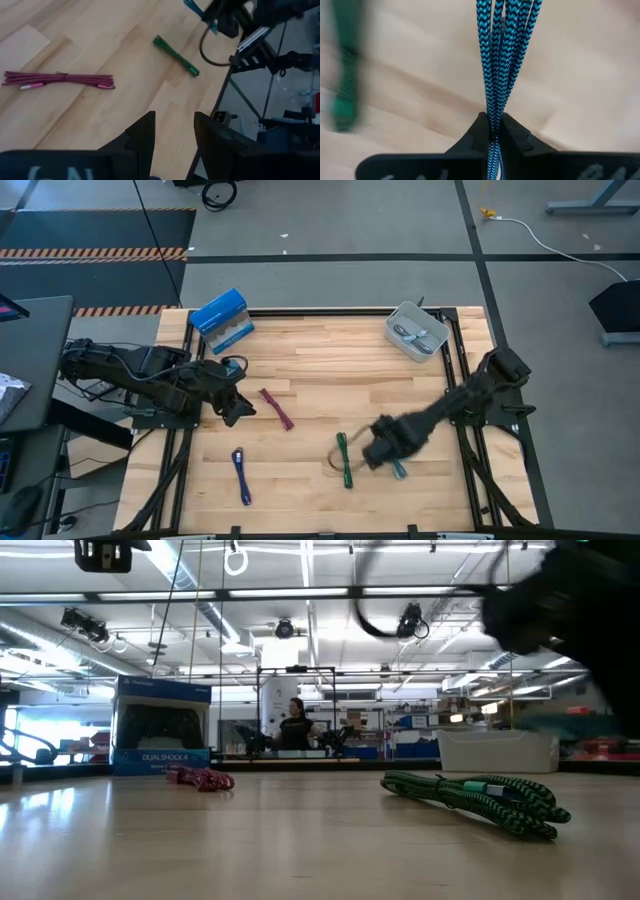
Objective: Pick and place USB-C Cables
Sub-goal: Put the ziptied blue USB charger cable into the bin
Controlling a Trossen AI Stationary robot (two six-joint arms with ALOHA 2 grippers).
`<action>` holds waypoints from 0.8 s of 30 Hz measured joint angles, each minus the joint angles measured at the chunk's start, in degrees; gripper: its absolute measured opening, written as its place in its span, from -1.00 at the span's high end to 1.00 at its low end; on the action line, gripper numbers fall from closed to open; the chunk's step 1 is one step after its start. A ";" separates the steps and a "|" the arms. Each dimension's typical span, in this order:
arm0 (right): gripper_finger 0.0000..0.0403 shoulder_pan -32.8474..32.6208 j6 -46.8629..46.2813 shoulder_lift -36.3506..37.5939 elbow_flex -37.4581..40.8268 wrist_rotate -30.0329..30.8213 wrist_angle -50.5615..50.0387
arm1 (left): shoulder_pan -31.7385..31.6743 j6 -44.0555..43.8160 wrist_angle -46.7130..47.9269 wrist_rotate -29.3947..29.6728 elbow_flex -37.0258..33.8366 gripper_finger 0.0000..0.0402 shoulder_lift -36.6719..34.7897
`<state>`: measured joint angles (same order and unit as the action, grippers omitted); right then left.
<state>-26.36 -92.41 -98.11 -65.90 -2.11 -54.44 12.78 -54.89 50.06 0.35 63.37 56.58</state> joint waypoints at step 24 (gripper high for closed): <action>0.89 37.35 53.66 14.38 -11.51 9.91 -28.13 | -0.50 0.10 -17.70 11.41 0.00 0.29 0.00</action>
<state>10.99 -38.76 -83.73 -77.41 7.80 -82.57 12.27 -54.79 32.36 11.75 63.37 56.58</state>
